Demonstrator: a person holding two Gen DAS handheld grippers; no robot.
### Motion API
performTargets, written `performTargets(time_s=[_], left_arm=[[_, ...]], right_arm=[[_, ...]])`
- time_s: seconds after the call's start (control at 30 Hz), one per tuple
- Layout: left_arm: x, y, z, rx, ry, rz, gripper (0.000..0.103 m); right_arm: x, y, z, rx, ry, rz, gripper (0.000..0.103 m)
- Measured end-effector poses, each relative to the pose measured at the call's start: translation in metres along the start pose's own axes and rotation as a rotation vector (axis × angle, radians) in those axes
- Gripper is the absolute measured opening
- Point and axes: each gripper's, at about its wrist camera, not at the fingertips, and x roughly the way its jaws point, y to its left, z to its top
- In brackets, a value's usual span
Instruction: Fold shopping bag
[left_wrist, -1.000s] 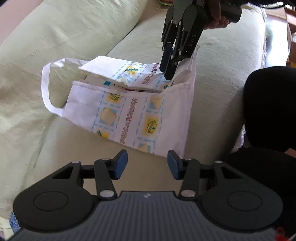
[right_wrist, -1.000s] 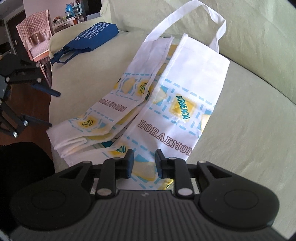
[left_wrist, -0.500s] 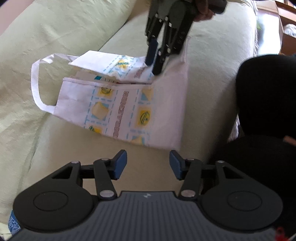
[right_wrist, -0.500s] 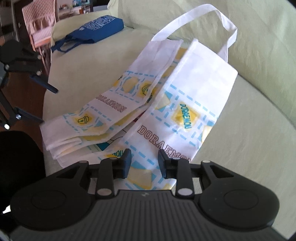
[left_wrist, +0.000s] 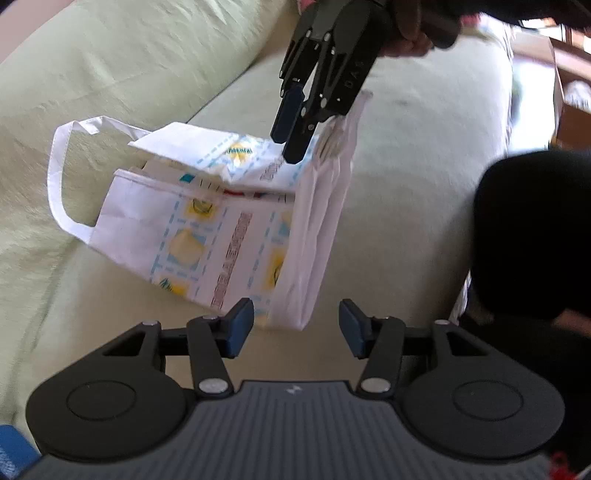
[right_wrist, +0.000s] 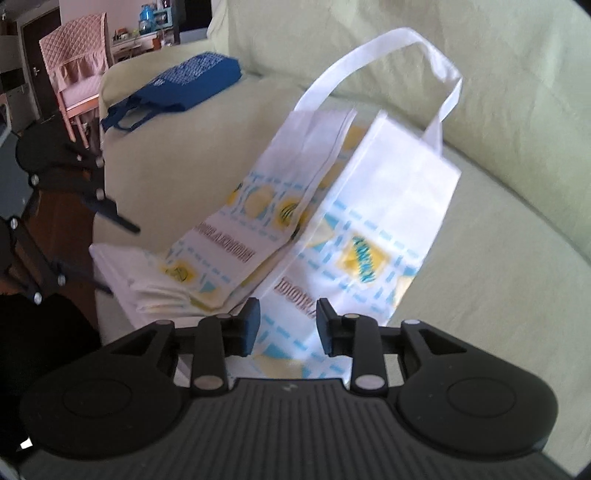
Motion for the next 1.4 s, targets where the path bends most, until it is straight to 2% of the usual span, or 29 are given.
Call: performTargets(time_s=[0.1, 0.17, 0.23, 0.27, 0.3, 0.33, 0.43, 0.47, 0.5, 0.53, 0.57, 0.7, 0.77, 0.87, 0.93, 1.0, 1.07, 1.13, 1.17, 1.2, 1.23, 1.3, 1.4], left_arm=[[-0.004, 0.005, -0.003, -0.027, 0.001, 0.007, 0.057], [-0.010, 0.008, -0.009, -0.050, 0.012, 0.004, 0.057], [-0.016, 0.009, -0.017, -0.056, 0.040, 0.014, 0.057], [-0.018, 0.008, -0.019, -0.055, 0.055, 0.021, 0.057], [-0.020, 0.008, -0.022, -0.055, 0.071, 0.030, 0.057], [-0.022, 0.009, -0.025, -0.055, 0.085, 0.037, 0.057], [-0.024, 0.010, -0.022, -0.055, 0.075, 0.042, 0.057], [-0.024, 0.010, -0.020, -0.055, 0.063, 0.039, 0.057], [-0.024, 0.011, -0.016, -0.055, 0.047, 0.030, 0.057], [-0.023, 0.012, -0.011, -0.058, 0.023, 0.010, 0.057], [-0.020, 0.013, -0.007, -0.061, 0.008, -0.007, 0.056], [-0.008, 0.007, 0.018, -0.050, -0.060, -0.077, 0.053], [-0.005, 0.004, 0.030, -0.060, -0.101, -0.107, 0.053], [-0.010, 0.000, 0.044, -0.052, -0.176, -0.137, 0.056], [-0.019, 0.009, 0.041, -0.078, -0.191, -0.131, 0.056], [-0.029, 0.025, 0.030, -0.141, -0.177, -0.093, 0.056], [-0.039, 0.041, 0.016, -0.223, -0.157, -0.045, 0.056], [-0.046, 0.061, -0.004, -0.367, -0.127, -0.001, 0.056], [-0.045, 0.069, -0.010, -0.431, -0.117, 0.011, 0.056], [-0.042, 0.075, -0.013, -0.482, -0.113, 0.016, 0.056], [-0.039, 0.080, -0.015, -0.532, -0.108, 0.022, 0.056], [-0.033, 0.092, -0.020, -0.634, -0.098, 0.034, 0.056], [-0.018, 0.096, -0.016, -0.688, -0.060, 0.066, 0.056]], right_arm=[[-0.023, -0.006, 0.002, 0.047, -0.077, -0.075, 0.029], [-0.044, -0.005, 0.000, 0.081, -0.116, -0.061, 0.032], [-0.063, 0.005, -0.004, 0.064, -0.140, -0.021, 0.042], [-0.069, 0.013, -0.006, 0.039, -0.140, -0.011, 0.048], [-0.070, 0.023, -0.007, 0.001, -0.127, -0.003, 0.060], [-0.071, 0.035, -0.007, -0.039, -0.113, 0.006, 0.064], [-0.060, 0.076, -0.009, -0.223, -0.063, 0.007, 0.064], [-0.052, 0.084, -0.010, -0.285, -0.040, -0.007, 0.064], [-0.043, 0.091, -0.012, -0.344, -0.015, -0.024, 0.057], [-0.032, 0.094, -0.015, -0.408, 0.025, -0.038, 0.030], [-0.026, 0.093, -0.018, -0.442, 0.051, -0.045, 0.016], [-0.027, 0.066, -0.024, -0.517, 0.085, -0.010, 0.013], [-0.028, 0.037, -0.026, -0.574, 0.143, -0.060, 0.013], [-0.026, -0.005, -0.027, -0.554, 0.210, -0.184, 0.015], [-0.026, -0.023, -0.028, -0.522, 0.215, -0.268, 0.028], [-0.030, -0.028, -0.029, -0.450, 0.225, -0.335, 0.031], [-0.048, -0.024, -0.033, -0.248, 0.157, -0.391, 0.040], [-0.074, -0.017, -0.045, 0.063, 0.043, -0.368, 0.066], [-0.086, -0.013, -0.055, 0.211, -0.016, -0.334, 0.070], [-0.096, -0.006, -0.066, 0.335, -0.067, -0.311, 0.072], [-0.101, -0.003, -0.072, 0.401, -0.088, -0.304, 0.072], [-0.107, 0.019, -0.087, 0.631, -0.113, -0.259, 0.072], [-0.094, 0.051, -0.070, 0.700, -0.079, -0.205, 0.073]])
